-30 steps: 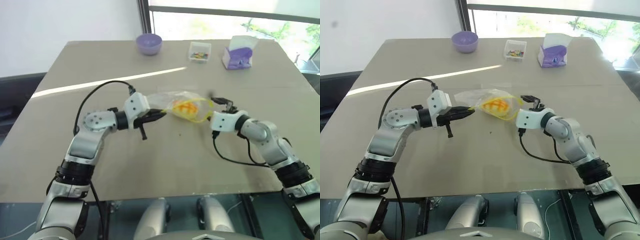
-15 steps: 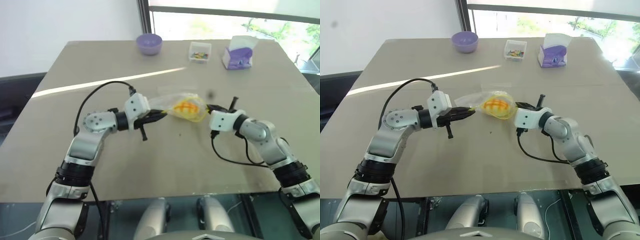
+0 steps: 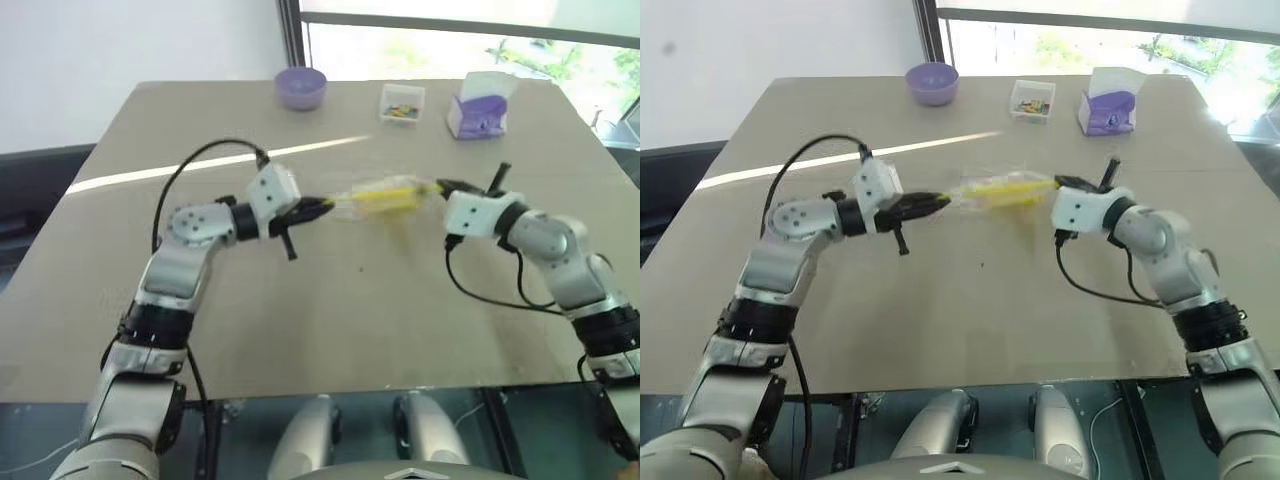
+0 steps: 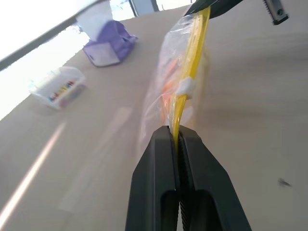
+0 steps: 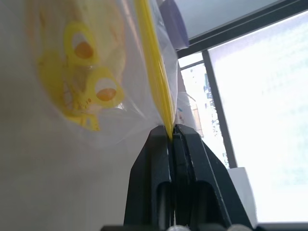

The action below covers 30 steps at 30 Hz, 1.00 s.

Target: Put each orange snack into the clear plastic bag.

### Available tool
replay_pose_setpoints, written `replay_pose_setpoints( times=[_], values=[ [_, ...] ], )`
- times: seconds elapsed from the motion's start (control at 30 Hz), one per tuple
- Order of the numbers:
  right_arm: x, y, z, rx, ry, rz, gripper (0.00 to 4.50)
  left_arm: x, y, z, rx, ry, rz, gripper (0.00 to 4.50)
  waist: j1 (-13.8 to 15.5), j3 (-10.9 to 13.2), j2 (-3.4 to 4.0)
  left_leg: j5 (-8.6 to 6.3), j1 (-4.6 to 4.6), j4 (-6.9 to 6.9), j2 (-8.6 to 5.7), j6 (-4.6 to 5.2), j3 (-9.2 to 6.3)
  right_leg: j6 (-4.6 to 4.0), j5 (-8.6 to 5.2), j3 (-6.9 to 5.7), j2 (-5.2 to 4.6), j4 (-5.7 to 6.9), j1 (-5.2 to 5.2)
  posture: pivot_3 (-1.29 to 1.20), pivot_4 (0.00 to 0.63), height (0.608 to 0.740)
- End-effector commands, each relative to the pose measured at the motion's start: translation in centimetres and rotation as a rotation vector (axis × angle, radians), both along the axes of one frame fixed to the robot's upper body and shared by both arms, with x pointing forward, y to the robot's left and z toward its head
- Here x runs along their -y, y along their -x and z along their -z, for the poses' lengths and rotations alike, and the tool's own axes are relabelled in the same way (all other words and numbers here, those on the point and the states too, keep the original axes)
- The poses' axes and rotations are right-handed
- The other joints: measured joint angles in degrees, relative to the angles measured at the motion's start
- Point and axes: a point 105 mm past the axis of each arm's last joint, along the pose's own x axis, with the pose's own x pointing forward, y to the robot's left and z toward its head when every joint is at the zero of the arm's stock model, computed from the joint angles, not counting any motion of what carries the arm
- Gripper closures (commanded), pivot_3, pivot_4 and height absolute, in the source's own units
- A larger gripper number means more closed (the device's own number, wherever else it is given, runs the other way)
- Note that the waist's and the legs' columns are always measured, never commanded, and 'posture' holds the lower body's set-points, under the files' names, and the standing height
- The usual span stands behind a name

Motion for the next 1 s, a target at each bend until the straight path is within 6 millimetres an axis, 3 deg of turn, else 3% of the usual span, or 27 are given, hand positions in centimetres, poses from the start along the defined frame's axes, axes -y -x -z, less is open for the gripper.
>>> replay_pose_setpoints(
  times=[0.03, 0.17, 0.27, 0.3, 0.43, 0.57, 0.67, 0.7, 0.8, 0.97, 1.0],
  values=[
    [4.0, -0.7, -4.7, 0.141, -0.011, 0.14, 4.44, -0.5, -2.0, -3.1, 0.119, 0.036, -0.068, 4.5, 0.0, 0.0, 0.0, 0.0, -0.02, 0.0, -0.03, 0.0, 0.0, 0.0, 0.0, 0.0, -0.01, -0.01, -0.01, 0.0, 0.15, 0.74],
    [5.7, -0.4, -7.0, 0.224, 0.001, 0.202, 4.44, 0.5, -3.1, -5.4, 0.216, 0.084, -0.081, 4.5, -0.1, 0.0, -0.01, 0.0, -0.29, 0.0, -0.05, 0.0, 0.02, 0.01, 0.0, 0.02, -0.03, -0.06, -0.25, 0.0, 0.15, 0.74],
    [5.9, 0.8, -5.9, 0.19, 0.008, 0.197, 4.44, 0.8, -2.3, -4.6, 0.261, 0.06, -0.041, 4.5, -0.4, 0.0, -0.01, 0.01, -0.51, -0.06, -0.03, 0.0, 0.19, 0.01, 0.0, 0.22, -0.03, 0.02, -0.6, 0.0, 0.15, 0.74],
    [5.8, 1.3, -4.8, 0.156, 0.002, 0.188, 4.44, 1.0, -1.7, -3.9, 0.256, 0.052, -0.02, 4.5, -0.4, 0.0, -0.01, 0.01, -0.51, -0.09, -0.02, 0.0, 0.2, 0.01, 0.0, 0.23, -0.03, 0.01, -0.62, 0.0, 0.15, 0.74],
    [4.6, 5.0, 3.3, -0.112, -0.032, 0.163, 4.44, 1.4, 1.4, 1.7, 0.164, -0.024, 0.044, 4.5, -0.3, -0.1, 0.02, -0.02, -0.51, -0.16, 0.05, 0.03, 0.27, 0.01, -0.01, 0.35, -0.01, -0.01, -0.64, 0.0, 0.15, 0.74],
    [3.3, 7.0, 7.1, -0.252, -0.079, 0.155, 4.44, 1.7, 2.9, 4.4, 0.096, -0.035, 0.055, 4.5, -0.2, 0.0, 0.03, -0.07, -0.43, 0.09, 0.01, 0.16, 0.38, 0.11, 0.07, 0.48, -0.01, 0.26, -0.6, 0.0, 0.15, 0.74],
    [3.2, 7.9, 8.3, -0.32, -0.113, 0.16, 3.64, 1.9, 3.4, 5.2, 0.079, -0.053, 0.073, 4.5, -0.1, 0.0, 0.03, -0.16, 0.02, 0.24, 0.0, 0.34, 0.35, 0.13, 0.08, 0.45, 0.0, 0.4, -0.17, 0.0, 0.15, 0.74],
    [3.3, 8.5, 8.6, -0.375, -0.139, 0.158, 3.15, 1.9, 3.4, 5.2, 0.08, -0.059, 0.076, 4.5, -0.1, 0.0, 0.04, -0.17, 0.44, 0.21, 0.02, 0.35, 0.32, 0.13, 0.06, 0.41, 0.01, 0.35, 0.28, 0.0, 0.15, 0.74],
    [3.2, 10.6, 8.2, -0.494, -0.187, 0.091, 1.7, 1.8, 3.4, 5.2, 0.083, -0.072, 0.078, 4.5, 0.0, 0.0, 0.05, -0.17, 0.68, 0.15, 0.06, 0.36, 0.18, 0.14, 0.04, 0.24, 0.03, 0.18, 0.65, 0.0, 0.15, 0.74],
    [0.3, 11.2, 3.2, -0.463, -0.26, -0.085, 1.7, 1.8, 3.4, 5.2, 0.086, -0.097, 0.089, 4.5, -0.6, 0.0, 0.07, -0.18, 0.65, 0.13, 0.12, 0.36, 0.25, 0.14, 0.06, 0.31, 0.07, 0.1, 0.59, 0.0, 0.15, 0.74],
    [-1.0, 10.8, 2.3, -0.42, -0.238, -0.127, 1.7, 1.9, 3.4, 5.2, 0.083, -0.102, 0.092, 4.5, -0.6, 0.0, 0.07, -0.18, 0.66, 0.12, 0.16, 0.35, 0.24, 0.14, 0.06, 0.3, 0.1, 0.1, 0.59, 0.0, 0.15, 0.74]
  ],
)
